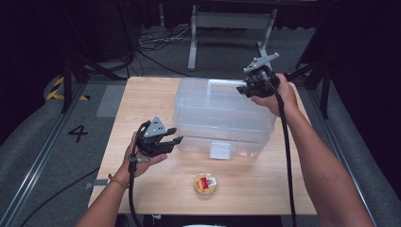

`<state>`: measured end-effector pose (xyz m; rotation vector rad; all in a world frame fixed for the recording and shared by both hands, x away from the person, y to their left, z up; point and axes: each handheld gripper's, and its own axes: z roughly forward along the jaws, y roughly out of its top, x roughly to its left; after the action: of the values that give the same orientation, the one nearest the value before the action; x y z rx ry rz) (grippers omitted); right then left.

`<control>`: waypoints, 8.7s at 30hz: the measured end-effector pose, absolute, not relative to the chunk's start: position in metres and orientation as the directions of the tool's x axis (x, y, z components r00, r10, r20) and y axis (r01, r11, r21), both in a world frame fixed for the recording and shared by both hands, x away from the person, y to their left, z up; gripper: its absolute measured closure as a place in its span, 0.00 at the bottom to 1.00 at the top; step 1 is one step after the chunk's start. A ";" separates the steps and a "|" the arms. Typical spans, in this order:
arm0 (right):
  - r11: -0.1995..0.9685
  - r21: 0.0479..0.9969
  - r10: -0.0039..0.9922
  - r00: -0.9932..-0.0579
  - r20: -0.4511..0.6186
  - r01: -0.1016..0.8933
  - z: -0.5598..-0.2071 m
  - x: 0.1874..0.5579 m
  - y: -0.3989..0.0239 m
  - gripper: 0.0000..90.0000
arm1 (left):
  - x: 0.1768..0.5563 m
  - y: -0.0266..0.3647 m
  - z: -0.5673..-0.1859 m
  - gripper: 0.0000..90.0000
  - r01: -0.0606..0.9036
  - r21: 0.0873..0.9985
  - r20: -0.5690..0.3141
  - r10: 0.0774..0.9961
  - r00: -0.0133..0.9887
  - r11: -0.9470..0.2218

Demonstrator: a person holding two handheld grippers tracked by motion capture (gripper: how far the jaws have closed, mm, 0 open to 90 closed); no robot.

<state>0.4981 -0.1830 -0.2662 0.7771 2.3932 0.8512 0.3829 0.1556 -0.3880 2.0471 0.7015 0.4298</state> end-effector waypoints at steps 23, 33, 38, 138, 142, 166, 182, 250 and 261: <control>0.651 0.685 0.636 -0.727 -0.259 0.326 -0.262 0.493 -0.188 0.75 | 0.399 0.161 -0.389 1.00 0.292 0.875 0.059 0.684 0.728 -0.387; 0.596 0.772 0.652 -0.694 -0.305 0.222 -0.253 0.453 -0.233 0.71 | 0.400 0.160 -0.390 1.00 0.287 0.874 0.067 0.682 0.728 -0.392; 0.596 0.776 0.670 -0.659 -0.341 0.205 -0.259 0.433 -0.263 0.68 | 0.399 0.158 -0.390 1.00 0.288 0.870 0.072 0.682 0.728 -0.399; 0.356 0.934 0.820 -0.467 -0.330 -0.036 -0.352 0.416 -0.300 0.82 | 0.387 0.113 -0.402 0.72 0.138 0.764 0.171 0.404 0.898 -0.630; 0.346 0.938 0.842 -0.435 -0.319 -0.017 -0.347 0.419 -0.295 0.83 | 0.389 0.104 -0.401 0.72 0.126 0.750 0.176 0.380 0.908 -0.649; 0.342 0.940 0.860 -0.404 -0.310 0.008 -0.330 0.436 -0.291 0.86 | 0.403 0.073 -0.396 0.59 0.098 0.701 0.209 0.335 0.918 -0.707; 0.356 0.934 0.880 -0.343 -0.329 0.017 -0.323 0.446 -0.285 0.90 | 0.416 0.073 -0.406 0.75 0.108 0.679 0.209 0.333 0.919 -0.726; 0.305 0.947 0.908 -0.330 -0.258 0.097 -0.298 0.498 -0.277 0.96 | 0.409 0.098 -0.413 0.85 0.121 0.700 0.119 0.282 0.952 -0.704; 0.267 0.955 0.911 -0.357 -0.206 0.130 -0.295 0.517 -0.280 0.96 | 0.411 0.099 -0.415 0.85 0.121 0.705 0.107 0.273 0.956 -0.699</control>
<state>0.5171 -0.2797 -0.2945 0.9644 1.7009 1.1746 0.4109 0.0990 -0.4146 2.3467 0.2752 0.2620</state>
